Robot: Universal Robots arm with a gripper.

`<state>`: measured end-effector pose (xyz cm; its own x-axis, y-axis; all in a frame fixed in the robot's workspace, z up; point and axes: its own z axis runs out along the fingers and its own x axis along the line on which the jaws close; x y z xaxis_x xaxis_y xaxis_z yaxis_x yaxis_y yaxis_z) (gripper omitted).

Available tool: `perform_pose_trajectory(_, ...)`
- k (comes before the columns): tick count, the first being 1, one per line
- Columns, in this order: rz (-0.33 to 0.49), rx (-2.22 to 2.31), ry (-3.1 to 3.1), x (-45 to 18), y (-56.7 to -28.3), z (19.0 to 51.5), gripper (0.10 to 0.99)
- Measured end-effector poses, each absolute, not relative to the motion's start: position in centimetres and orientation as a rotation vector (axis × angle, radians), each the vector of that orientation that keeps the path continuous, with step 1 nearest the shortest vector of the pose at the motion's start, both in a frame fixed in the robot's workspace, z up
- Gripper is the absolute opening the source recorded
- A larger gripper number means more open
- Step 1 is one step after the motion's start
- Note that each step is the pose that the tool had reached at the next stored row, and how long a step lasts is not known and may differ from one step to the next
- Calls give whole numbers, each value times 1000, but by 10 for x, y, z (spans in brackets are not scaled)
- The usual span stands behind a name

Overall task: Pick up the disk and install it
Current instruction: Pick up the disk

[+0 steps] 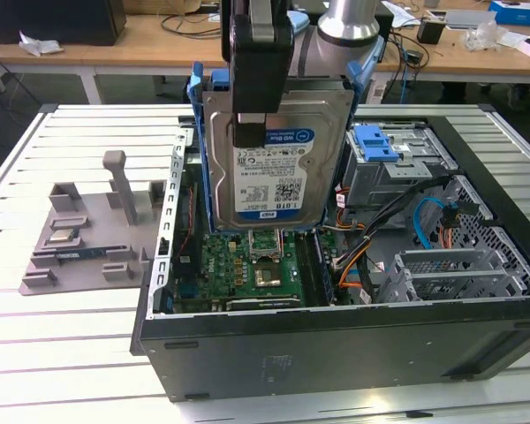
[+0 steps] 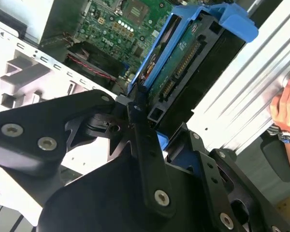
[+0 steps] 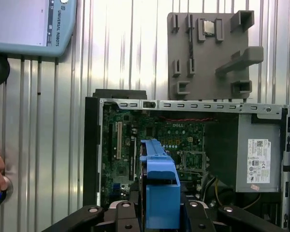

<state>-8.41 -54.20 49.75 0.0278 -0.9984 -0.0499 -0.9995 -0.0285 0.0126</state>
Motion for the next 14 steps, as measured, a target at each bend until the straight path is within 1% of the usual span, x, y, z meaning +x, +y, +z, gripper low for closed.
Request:
perform_pose_trajectory(1,68,-2234,2173,-84,-544,497,365)
perform_pose_trajectory(2,64,-2234,2176,-83,-561,495,365)
perform_pose_trajectory(5,65,-2235,2177,-47,-561,495,365)
perform_pose_trajectory(14,66,-2236,2177,-15,-561,495,365)
